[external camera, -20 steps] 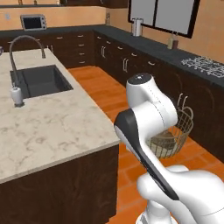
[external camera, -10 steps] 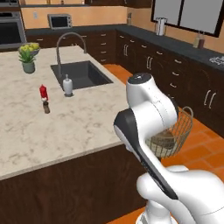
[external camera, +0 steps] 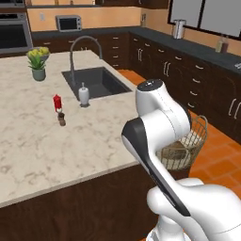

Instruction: Open the cabinet, pick up the bread from the cabinet and place it in the basket. Then move the basket to the dining counter.

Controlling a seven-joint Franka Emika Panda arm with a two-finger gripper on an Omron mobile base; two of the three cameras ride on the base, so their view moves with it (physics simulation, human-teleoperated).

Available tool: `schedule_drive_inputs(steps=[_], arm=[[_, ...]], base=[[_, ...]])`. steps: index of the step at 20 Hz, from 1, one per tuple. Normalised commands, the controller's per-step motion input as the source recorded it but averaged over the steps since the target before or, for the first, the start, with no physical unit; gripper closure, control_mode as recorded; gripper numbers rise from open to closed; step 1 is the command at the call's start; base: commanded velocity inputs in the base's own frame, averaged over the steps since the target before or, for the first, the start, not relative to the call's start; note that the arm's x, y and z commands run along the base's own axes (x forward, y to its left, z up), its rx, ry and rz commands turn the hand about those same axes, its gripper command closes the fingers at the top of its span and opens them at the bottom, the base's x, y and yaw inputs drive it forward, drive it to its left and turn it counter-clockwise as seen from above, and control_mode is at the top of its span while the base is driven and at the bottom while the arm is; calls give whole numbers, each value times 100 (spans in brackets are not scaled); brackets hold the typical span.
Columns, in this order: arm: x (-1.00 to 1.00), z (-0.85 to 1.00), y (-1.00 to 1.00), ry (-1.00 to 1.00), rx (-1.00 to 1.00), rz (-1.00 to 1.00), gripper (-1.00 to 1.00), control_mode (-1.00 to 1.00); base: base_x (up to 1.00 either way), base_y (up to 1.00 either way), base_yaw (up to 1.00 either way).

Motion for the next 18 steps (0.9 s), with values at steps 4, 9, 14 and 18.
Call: schedule_drive_inputs(steps=[4, 9, 14, 18], arm=[[0, 0, 0, 0, 0, 0, 100, 100], [0, 0, 0, 0, 0, 0, 100, 100], [21, -3, 10, 0, 0, 0, 100, -100], [73, -12, 15, 0, 0, 0, 100, -100]], base=[[42, 38, 0], [38, 36, 0], [22, 22, 0], [0, 0, 0]])
